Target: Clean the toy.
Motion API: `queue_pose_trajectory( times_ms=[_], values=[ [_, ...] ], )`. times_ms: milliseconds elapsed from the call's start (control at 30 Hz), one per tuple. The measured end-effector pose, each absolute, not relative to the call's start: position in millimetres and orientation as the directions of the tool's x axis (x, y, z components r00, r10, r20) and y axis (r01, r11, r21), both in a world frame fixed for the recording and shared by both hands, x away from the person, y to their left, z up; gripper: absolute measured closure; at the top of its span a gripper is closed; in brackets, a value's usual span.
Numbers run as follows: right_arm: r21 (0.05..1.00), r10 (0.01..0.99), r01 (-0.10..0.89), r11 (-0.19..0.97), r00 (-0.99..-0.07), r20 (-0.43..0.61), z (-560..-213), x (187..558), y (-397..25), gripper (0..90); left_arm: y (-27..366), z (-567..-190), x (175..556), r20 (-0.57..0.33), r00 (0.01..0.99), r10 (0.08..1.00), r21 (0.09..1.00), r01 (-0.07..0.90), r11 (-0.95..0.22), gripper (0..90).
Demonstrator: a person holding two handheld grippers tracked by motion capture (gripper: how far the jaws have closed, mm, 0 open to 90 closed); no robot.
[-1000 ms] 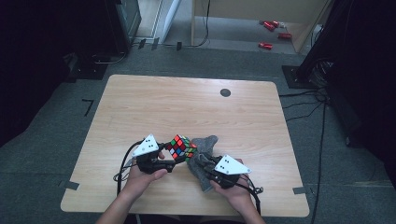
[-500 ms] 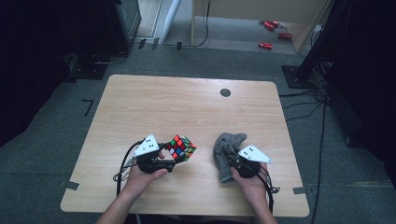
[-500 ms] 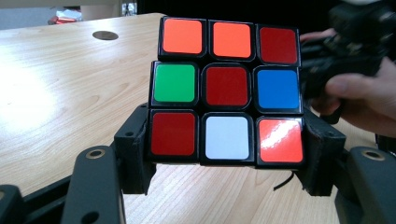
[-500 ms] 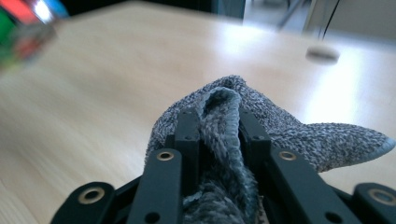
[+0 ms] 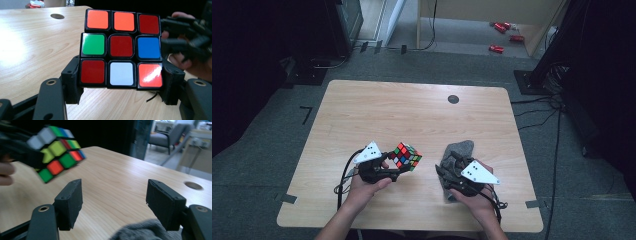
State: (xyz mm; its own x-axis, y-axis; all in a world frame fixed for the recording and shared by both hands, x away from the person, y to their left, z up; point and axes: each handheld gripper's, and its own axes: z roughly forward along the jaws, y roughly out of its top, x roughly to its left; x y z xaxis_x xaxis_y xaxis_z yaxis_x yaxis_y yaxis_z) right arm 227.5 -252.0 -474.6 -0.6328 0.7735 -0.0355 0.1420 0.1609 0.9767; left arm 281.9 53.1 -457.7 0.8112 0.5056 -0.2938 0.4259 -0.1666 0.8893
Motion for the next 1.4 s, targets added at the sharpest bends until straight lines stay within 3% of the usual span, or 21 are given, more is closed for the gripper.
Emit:
queue_pose_trajectory(
  times_ms=[267, 533, 867, 1167, 1400],
  values=[
    [0.963, 0.686, 0.051, 0.263, -0.712, -0.15, -484, 218, -213, 21.0, 44, -457, 279, -0.318, 0.82, 0.476, 0.873, 0.449, -0.19, 34.8],
    [0.948, 0.684, 0.003, 0.317, -0.694, -0.226, -494, 218, -200, 19.1, 28, -460, 274, -0.323, 0.837, 0.441, 0.856, 0.457, -0.241, 34.8],
    [0.928, 0.666, -0.06, 0.367, -0.68, -0.307, -497, 214, -195, 31.8, 22, -463, 275, -0.351, 0.833, 0.427, 0.828, 0.49, -0.274, 34.3],
    [0.929, 0.641, -0.035, 0.369, -0.714, -0.282, -495, 213, -198, 33.9, 23, -461, 276, -0.357, 0.836, 0.417, 0.829, 0.489, -0.271, 29.4],
    [0.919, 0.655, 0.011, 0.395, -0.705, -0.272, -498, 217, -207, 34.0, 38, -452, 279, -0.346, 0.832, 0.434, 0.864, 0.463, -0.2, 27.0]
  ],
)
